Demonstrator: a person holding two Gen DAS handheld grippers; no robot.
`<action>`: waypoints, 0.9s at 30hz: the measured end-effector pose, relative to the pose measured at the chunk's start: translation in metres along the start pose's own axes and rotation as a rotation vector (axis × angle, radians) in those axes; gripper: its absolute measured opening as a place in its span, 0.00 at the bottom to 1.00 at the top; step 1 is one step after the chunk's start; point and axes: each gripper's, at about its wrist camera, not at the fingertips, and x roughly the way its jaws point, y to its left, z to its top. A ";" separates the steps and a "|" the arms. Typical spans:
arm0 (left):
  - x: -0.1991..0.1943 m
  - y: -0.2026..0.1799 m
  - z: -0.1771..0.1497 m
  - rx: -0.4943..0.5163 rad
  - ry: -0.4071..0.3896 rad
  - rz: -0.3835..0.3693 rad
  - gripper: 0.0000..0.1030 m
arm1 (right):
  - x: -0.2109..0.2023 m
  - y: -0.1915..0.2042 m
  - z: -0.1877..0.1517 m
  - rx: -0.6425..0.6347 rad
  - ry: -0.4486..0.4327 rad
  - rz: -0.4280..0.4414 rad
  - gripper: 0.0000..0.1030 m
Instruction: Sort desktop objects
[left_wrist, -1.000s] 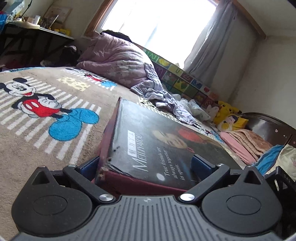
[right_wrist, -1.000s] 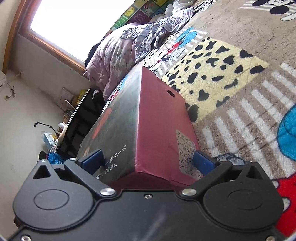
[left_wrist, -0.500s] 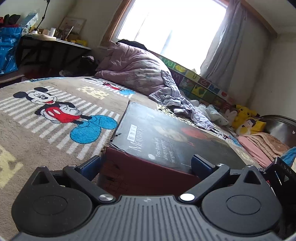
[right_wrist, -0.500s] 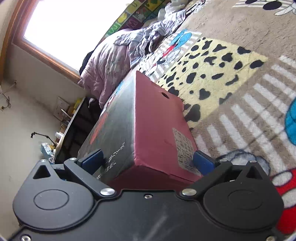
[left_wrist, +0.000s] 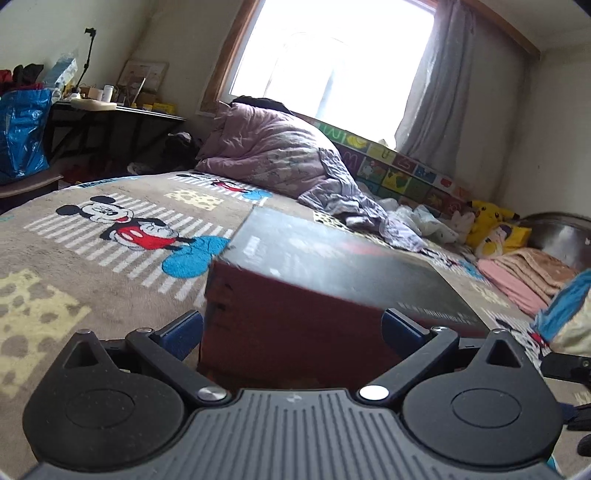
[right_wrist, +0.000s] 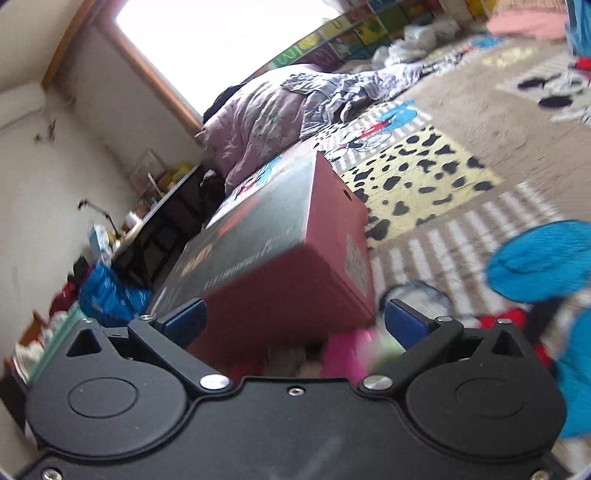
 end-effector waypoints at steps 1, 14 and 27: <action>-0.007 -0.004 -0.004 0.014 0.010 0.003 1.00 | -0.010 0.004 -0.004 -0.025 0.006 -0.011 1.00; -0.086 -0.057 -0.044 0.167 0.130 0.027 1.00 | -0.096 0.032 -0.061 -0.195 0.072 -0.198 1.00; -0.156 -0.097 -0.052 0.274 0.155 0.021 1.00 | -0.149 0.061 -0.077 -0.318 0.077 -0.312 1.00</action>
